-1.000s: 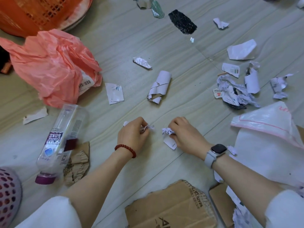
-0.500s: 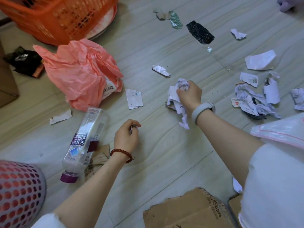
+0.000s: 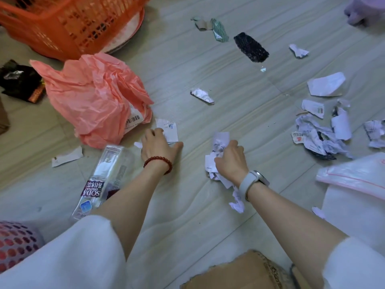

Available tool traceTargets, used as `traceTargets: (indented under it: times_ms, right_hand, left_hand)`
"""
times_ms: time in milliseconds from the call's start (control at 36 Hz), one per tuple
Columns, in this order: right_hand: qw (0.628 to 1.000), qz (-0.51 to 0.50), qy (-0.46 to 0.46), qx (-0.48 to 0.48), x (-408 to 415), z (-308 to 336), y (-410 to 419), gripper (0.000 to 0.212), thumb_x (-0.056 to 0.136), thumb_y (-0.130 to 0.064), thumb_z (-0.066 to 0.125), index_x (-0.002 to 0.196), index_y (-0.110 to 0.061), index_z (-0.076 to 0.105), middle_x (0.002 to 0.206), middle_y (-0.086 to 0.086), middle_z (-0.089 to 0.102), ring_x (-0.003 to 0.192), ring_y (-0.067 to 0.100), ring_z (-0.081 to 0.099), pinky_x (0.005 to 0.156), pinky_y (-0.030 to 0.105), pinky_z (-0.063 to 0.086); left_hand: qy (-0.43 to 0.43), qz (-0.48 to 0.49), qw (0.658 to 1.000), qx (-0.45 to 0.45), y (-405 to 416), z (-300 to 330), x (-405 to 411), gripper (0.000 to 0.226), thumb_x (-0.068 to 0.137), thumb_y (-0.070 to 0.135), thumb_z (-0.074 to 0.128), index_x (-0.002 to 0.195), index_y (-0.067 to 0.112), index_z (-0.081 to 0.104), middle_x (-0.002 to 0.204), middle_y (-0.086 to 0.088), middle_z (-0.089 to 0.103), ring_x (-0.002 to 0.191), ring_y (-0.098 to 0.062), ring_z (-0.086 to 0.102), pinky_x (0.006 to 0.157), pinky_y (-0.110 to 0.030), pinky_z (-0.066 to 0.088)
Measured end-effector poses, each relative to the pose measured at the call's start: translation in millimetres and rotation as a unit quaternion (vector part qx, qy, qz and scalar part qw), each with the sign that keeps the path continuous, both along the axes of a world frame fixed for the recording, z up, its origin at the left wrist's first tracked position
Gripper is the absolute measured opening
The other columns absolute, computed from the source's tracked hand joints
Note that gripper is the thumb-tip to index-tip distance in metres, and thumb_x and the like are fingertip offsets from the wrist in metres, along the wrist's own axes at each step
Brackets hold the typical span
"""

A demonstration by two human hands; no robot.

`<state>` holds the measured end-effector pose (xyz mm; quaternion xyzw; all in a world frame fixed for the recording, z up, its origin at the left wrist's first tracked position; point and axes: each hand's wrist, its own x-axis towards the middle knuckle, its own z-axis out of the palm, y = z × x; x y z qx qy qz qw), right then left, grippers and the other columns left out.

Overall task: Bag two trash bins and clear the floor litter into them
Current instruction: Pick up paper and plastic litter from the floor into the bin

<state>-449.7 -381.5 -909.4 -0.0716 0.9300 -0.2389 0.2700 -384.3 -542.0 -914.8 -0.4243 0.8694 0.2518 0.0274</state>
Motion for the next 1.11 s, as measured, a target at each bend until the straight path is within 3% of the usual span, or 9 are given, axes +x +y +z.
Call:
traceTargets:
  times_ms: [167, 278, 389, 500, 611, 778, 889, 1028, 1111]
  right_hand:
    - [0.999, 0.006, -0.002, 0.031, 6.9, 1.9, -0.1, 0.036, 0.087, -0.008, 0.050, 0.118, 0.004, 0.037, 0.126, 0.024, 0.040, 0.115, 0.039, 0.042, 0.091, 0.035, 0.036]
    - [0.999, 0.025, 0.007, 0.038, 14.0, 1.6, -0.4, 0.033, 0.087, -0.007, 0.047, 0.118, -0.002, 0.038, 0.123, 0.022, 0.043, 0.113, 0.038, 0.040, 0.087, 0.033, 0.030]
    - [0.999, 0.041, 0.013, 0.033, 25.5, 7.6, -0.6, 0.033, 0.088, -0.004, 0.045, 0.120, -0.002, 0.037, 0.122, 0.021, 0.044, 0.112, 0.036, 0.040, 0.076, 0.031, 0.027]
    - [0.999, 0.047, 0.010, 0.024, 38.8, 15.2, 3.9, 0.032, 0.088, -0.002, 0.046, 0.119, 0.001, 0.037, 0.122, 0.021, 0.046, 0.112, 0.035, 0.043, 0.086, 0.032, 0.033]
    - [0.999, 0.023, -0.020, 0.013, 59.9, 17.0, 13.6, 0.032, 0.088, -0.008, 0.048, 0.117, 0.001, 0.038, 0.121, 0.023, 0.045, 0.109, 0.038, 0.046, 0.078, 0.032, 0.033]
    - [0.998, 0.022, -0.063, 0.005, 87.8, 19.3, 26.7, 0.028, 0.086, -0.007, 0.048, 0.112, -0.002, 0.040, 0.116, 0.023, 0.045, 0.104, 0.040, 0.047, 0.078, 0.035, 0.038]
    - [0.997, 0.016, -0.069, -0.030, 102.4, 24.1, 35.7, 0.016, 0.085, -0.006, 0.050, 0.094, -0.011, 0.037, 0.099, 0.018, 0.046, 0.085, 0.029, 0.046, 0.067, 0.031, 0.035]
    - [0.993, 0.014, -0.081, -0.085, 108.5, 44.9, 42.2, 0.012, 0.088, -0.005, 0.049, 0.090, -0.007, 0.038, 0.080, 0.004, 0.047, 0.075, 0.022, 0.045, 0.051, 0.022, 0.032]
    - [0.988, -0.010, -0.078, -0.133, 108.7, 67.0, 37.6, 0.011, 0.087, -0.006, 0.051, 0.093, -0.008, 0.042, 0.077, 0.000, 0.047, 0.069, 0.017, 0.044, 0.049, 0.016, 0.031]
  left_hand:
    - [0.015, -0.026, 0.999, -0.010, 9.6, -3.0, -11.2, 0.044, 0.086, 0.032, 0.055, 0.119, 0.004, 0.048, 0.121, -0.014, 0.041, 0.114, -0.030, 0.039, 0.087, -0.040, 0.040]
    - [-0.008, -0.109, 0.992, -0.063, 14.6, -2.7, -11.4, 0.024, 0.095, 0.018, 0.040, 0.106, 0.001, 0.052, 0.113, -0.016, 0.050, 0.107, -0.030, 0.044, 0.069, -0.035, 0.034]
    - [-0.028, -0.128, 0.989, -0.064, 13.7, 3.3, -8.5, 0.021, 0.094, 0.015, 0.041, 0.103, 0.000, 0.053, 0.110, -0.016, 0.052, 0.102, -0.030, 0.047, 0.067, -0.034, 0.035]
    - [-0.064, -0.152, 0.984, -0.065, 20.6, 8.1, 5.9, 0.019, 0.093, 0.010, 0.043, 0.108, 0.002, 0.051, 0.114, -0.014, 0.049, 0.101, -0.029, 0.050, 0.066, -0.033, 0.036]
    - [-0.082, -0.173, 0.980, -0.061, 28.4, 10.0, 27.1, 0.018, 0.089, -0.001, 0.044, 0.106, 0.001, 0.050, 0.115, -0.015, 0.043, 0.094, -0.030, 0.051, 0.060, -0.033, 0.037]
    - [-0.076, -0.163, 0.984, -0.015, 41.2, 12.1, 61.5, 0.022, 0.089, -0.001, 0.041, 0.110, 0.001, 0.049, 0.115, -0.014, 0.046, 0.098, -0.031, 0.052, 0.066, -0.035, 0.039]
    - [-0.067, -0.150, 0.986, 0.039, 55.5, 11.8, 93.6, 0.018, 0.091, 0.005, 0.038, 0.104, 0.003, 0.051, 0.111, -0.014, 0.049, 0.094, -0.033, 0.054, 0.075, -0.038, 0.044]
    - [-0.028, -0.101, 0.985, 0.134, 64.6, 28.6, 126.7, 0.031, 0.092, 0.034, 0.047, 0.094, 0.004, 0.056, 0.095, -0.013, 0.058, 0.089, -0.031, 0.053, 0.091, -0.038, 0.036]
    - [0.024, -0.080, 0.989, 0.125, 46.2, 57.8, 125.9, 0.022, 0.088, 0.017, 0.047, 0.104, 0.005, 0.058, 0.104, -0.014, 0.060, 0.099, -0.031, 0.054, 0.087, -0.037, 0.041]
